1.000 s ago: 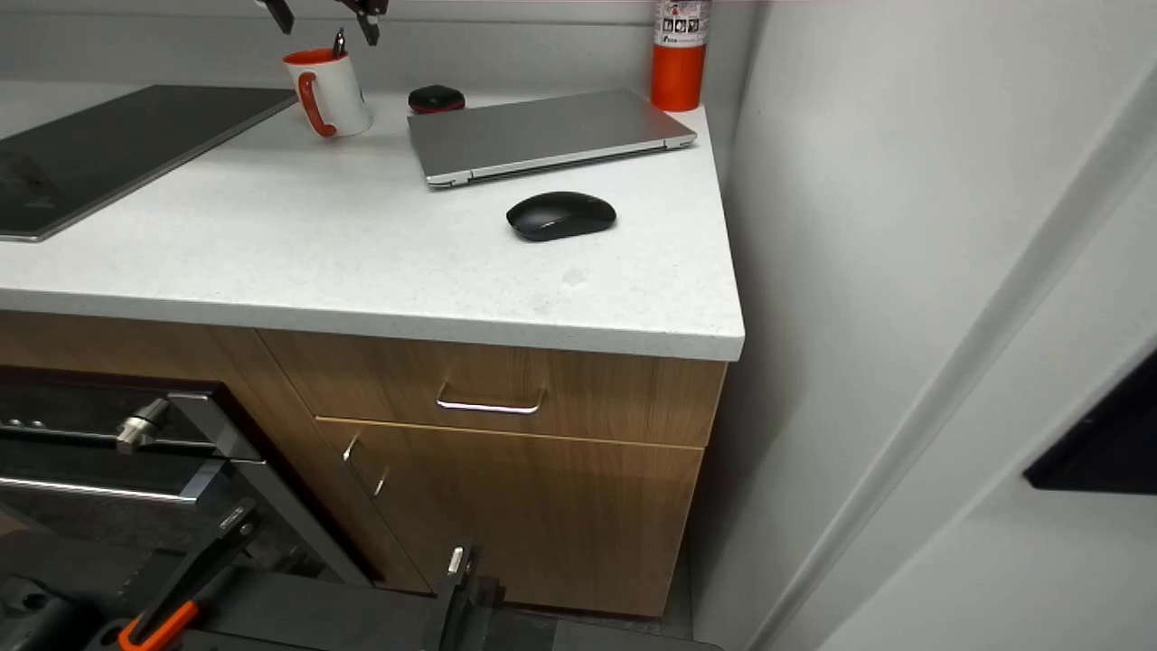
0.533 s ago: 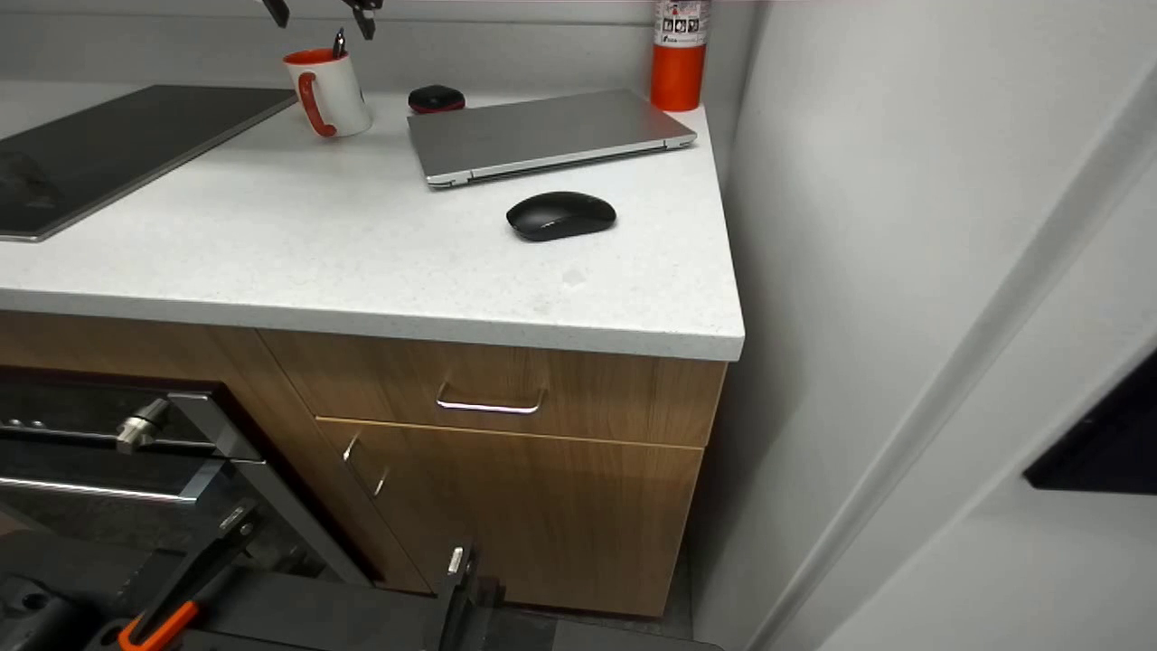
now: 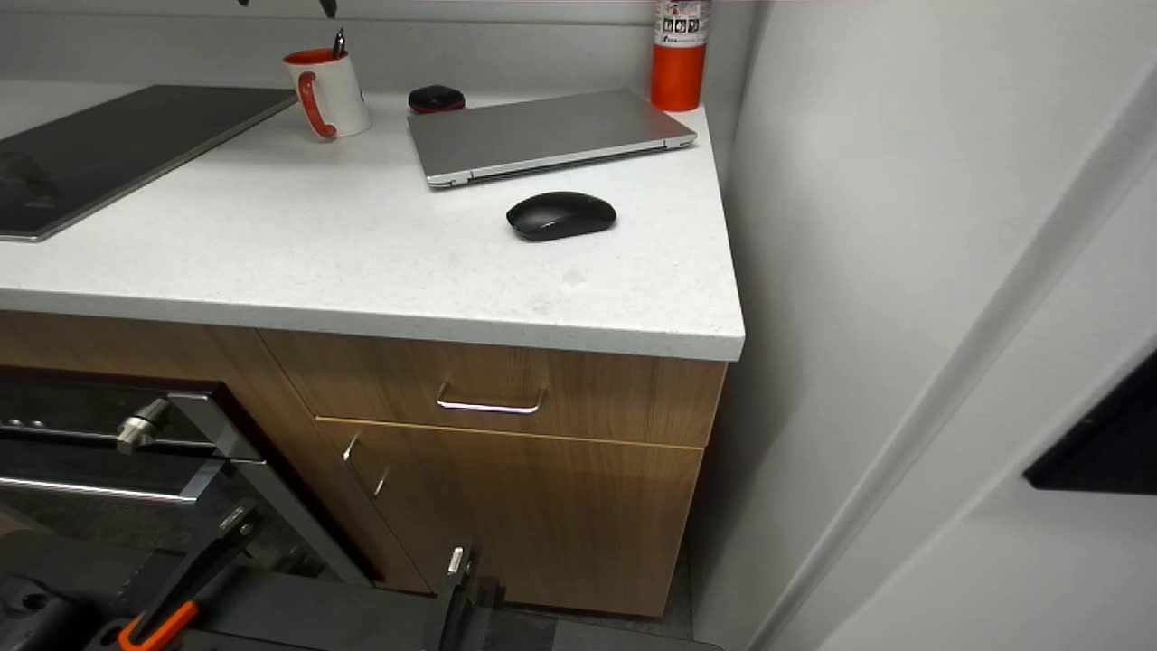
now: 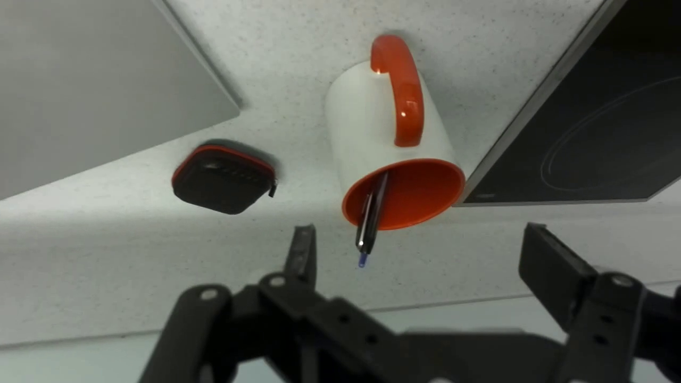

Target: Take the pen from the cup and put it on the countertop

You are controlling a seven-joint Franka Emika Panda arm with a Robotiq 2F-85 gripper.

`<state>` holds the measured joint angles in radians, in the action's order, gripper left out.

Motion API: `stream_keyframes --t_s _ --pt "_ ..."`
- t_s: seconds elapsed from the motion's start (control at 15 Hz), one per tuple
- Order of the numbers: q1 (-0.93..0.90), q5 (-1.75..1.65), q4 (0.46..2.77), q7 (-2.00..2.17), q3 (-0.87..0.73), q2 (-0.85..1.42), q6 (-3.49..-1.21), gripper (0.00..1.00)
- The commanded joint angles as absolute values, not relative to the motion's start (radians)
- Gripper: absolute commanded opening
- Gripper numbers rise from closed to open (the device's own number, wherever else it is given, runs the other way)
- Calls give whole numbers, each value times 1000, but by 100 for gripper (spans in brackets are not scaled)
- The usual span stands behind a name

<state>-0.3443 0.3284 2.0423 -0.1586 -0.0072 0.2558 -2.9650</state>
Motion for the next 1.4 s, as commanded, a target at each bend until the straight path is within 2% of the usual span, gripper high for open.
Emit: stream_keyframes --t_s 0.0,0.33,1.07,1.13,1.2,1.33 --pt "-336 343 1892 -172 21 384 -2979 100" --pt "-267 173 1768 -59 91 499 -2995 100" --pt "-278 63 1567 20 50 670 -2984 100" --pt "-272 65 1558 21 55 677 -2982 92" --pt "-271 66 1550 24 54 683 -2983 74" --pt "-265 73 1544 27 59 685 -2982 58"
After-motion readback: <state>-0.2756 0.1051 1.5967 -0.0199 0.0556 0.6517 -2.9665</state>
